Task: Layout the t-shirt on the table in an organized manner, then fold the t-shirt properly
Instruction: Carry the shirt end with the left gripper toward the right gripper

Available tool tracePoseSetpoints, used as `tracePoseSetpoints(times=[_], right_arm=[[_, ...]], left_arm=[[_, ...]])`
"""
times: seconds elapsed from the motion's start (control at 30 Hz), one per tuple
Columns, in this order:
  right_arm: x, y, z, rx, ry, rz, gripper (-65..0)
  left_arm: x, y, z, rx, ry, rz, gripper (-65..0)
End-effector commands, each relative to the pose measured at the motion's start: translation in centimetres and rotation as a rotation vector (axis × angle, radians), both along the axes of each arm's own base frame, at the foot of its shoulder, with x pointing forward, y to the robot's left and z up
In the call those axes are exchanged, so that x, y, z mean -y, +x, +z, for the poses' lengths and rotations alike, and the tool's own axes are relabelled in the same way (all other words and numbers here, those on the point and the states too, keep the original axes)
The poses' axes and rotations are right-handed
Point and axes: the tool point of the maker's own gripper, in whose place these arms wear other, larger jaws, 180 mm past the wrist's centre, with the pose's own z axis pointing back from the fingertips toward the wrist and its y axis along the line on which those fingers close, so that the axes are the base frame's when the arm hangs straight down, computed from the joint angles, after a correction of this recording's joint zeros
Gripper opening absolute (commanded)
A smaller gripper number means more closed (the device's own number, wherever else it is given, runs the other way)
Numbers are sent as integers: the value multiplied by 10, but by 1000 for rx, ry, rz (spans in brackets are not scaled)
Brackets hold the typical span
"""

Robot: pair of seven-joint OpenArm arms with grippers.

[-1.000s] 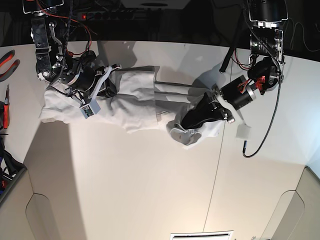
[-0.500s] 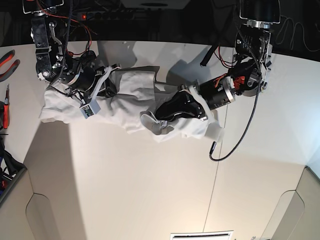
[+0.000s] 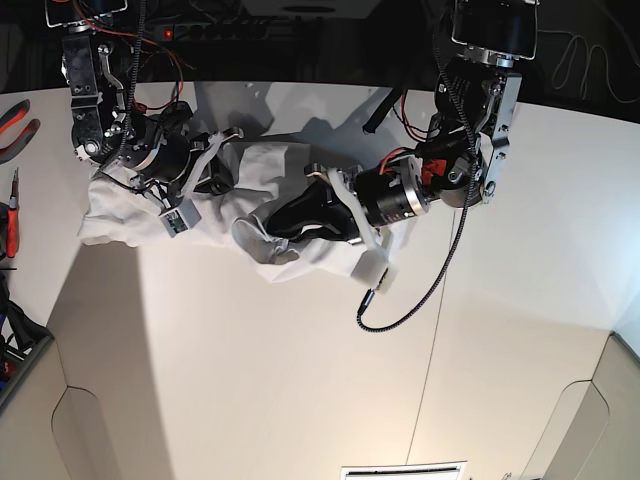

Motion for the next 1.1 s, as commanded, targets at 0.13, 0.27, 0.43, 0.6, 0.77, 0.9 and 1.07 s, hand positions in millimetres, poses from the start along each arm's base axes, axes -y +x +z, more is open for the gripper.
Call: tracePoseSetpoints(times=[0.13, 0.27, 0.43, 0.6, 0.77, 0.9, 1.07], right_arm=[[8, 4, 2, 8, -30, -5, -650], [8, 4, 2, 8, -28, -5, -650], [4, 4, 5, 6, 4, -13, -650], [2, 5, 7, 8, 21, -17, -650], [-1, 9, 15, 34, 24, -11, -650], [-6, 19, 37, 97, 25, 10, -650], [-16, 31, 76, 198, 23, 47, -650]], left_arm=[[12, 6, 17, 77, -12, -31, -613], [14, 5, 17, 79, -9, -38, -427], [16, 6, 23, 76, -50, -32, -409], [17, 8, 43, 124, -69, -40, -409], [20, 3, 76, 225, -39, -95, -409], [19, 2, 90, 287, -2, -107, -409], [4, 8, 74, 289, 99, -73, -409]])
